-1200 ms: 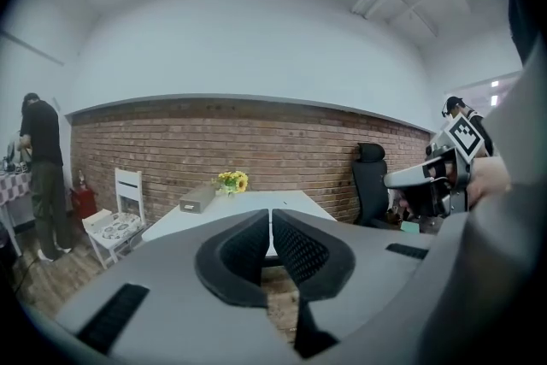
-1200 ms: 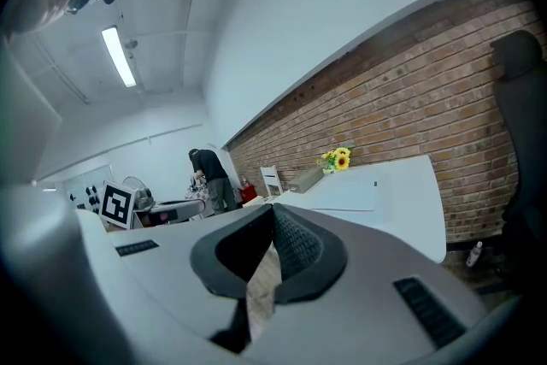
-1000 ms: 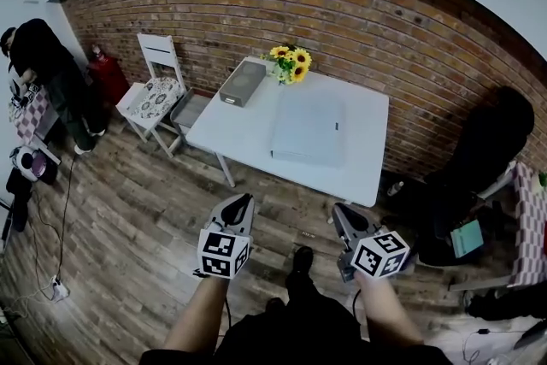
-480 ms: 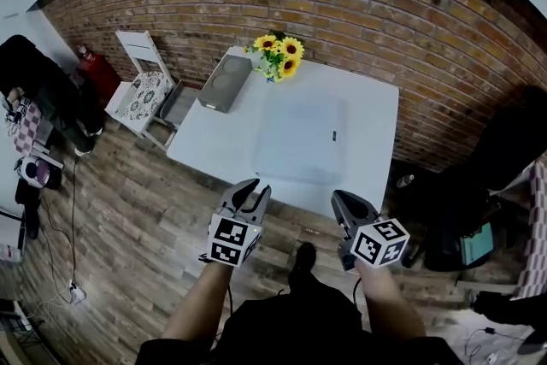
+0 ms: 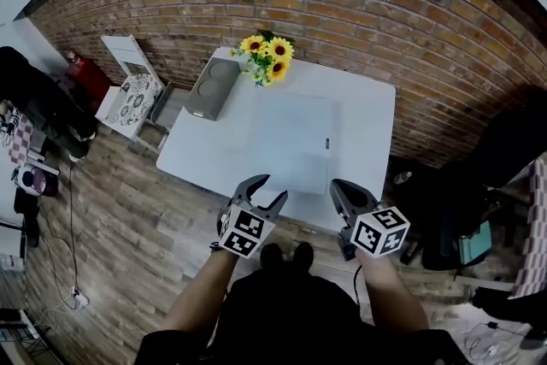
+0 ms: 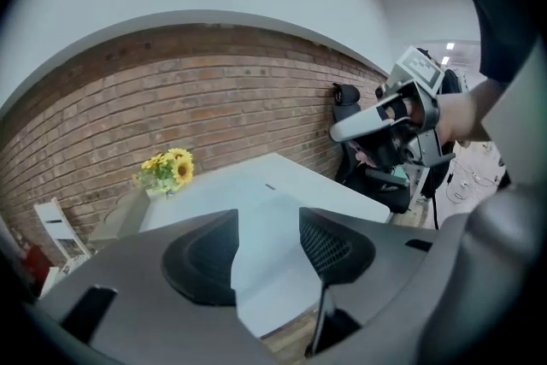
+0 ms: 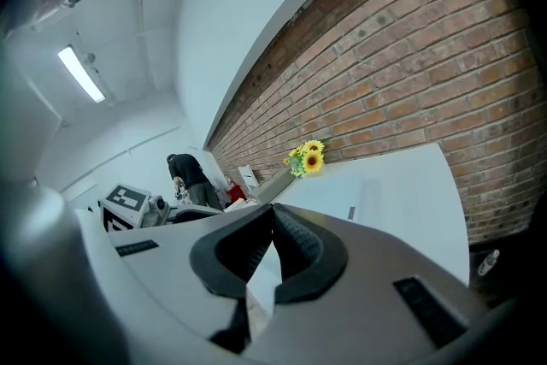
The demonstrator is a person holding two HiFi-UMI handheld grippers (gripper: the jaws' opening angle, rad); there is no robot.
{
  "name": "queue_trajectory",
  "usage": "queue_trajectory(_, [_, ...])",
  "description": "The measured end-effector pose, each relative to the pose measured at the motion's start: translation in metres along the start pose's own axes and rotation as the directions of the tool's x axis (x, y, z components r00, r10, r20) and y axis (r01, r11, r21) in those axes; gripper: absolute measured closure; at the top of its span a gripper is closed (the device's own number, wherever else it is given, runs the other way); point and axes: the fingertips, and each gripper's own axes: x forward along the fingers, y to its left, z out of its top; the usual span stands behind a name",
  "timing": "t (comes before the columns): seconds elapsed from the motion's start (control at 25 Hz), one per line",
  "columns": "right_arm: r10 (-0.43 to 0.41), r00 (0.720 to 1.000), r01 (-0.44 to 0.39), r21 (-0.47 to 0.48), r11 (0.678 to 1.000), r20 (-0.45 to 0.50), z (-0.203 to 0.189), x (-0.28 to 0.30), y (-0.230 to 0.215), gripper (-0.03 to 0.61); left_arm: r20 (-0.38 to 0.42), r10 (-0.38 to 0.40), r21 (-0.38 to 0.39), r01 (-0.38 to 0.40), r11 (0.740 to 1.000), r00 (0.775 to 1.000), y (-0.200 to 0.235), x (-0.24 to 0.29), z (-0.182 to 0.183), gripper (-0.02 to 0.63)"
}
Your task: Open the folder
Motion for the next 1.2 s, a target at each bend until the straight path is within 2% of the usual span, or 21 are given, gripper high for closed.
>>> queue_trajectory(0.28, [-0.053, 0.999, 0.053, 0.013, 0.998, -0.001, 0.003, 0.009, -0.006, 0.563, -0.059, -0.106, 0.088, 0.11, 0.99, 0.993, -0.006, 0.032, -0.016, 0.342])
queue_trajectory(0.48, [-0.081, 0.997, 0.081, 0.023, 0.996, -0.006, -0.002, 0.012, -0.007, 0.563, -0.11, -0.176, 0.17, 0.194, 0.966, 0.978, -0.02, 0.052, -0.027, 0.307])
queue_trajectory(0.68, [-0.106, 0.994, 0.107, 0.036, 0.994, -0.014, -0.011, 0.008, -0.009, 0.563, -0.185, -0.213, 0.284, 0.26, 0.923, 0.959, -0.036, 0.075, -0.038, 0.258])
queue_trajectory(0.96, [-0.151, 0.988, 0.152, 0.063, 0.986, -0.02, -0.025, -0.009, -0.018, 0.563, -0.265, -0.237, 0.389, 0.329, 0.861, 0.935, -0.056, 0.098, -0.052, 0.256])
queue_trajectory(1.04, [-0.16, 0.987, 0.161, 0.069, 0.985, -0.019, -0.026, -0.013, -0.021, 0.563, -0.288, -0.227, 0.423, 0.336, 0.842, 0.93, -0.057, 0.103, -0.056, 0.256])
queue_trajectory(1.2, [-0.173, 0.985, 0.174, 0.076, 0.982, -0.015, -0.029, -0.018, -0.024, 0.563, -0.33, -0.182, 0.515, 0.338, 0.788, 0.926, -0.056, 0.113, -0.064, 0.256])
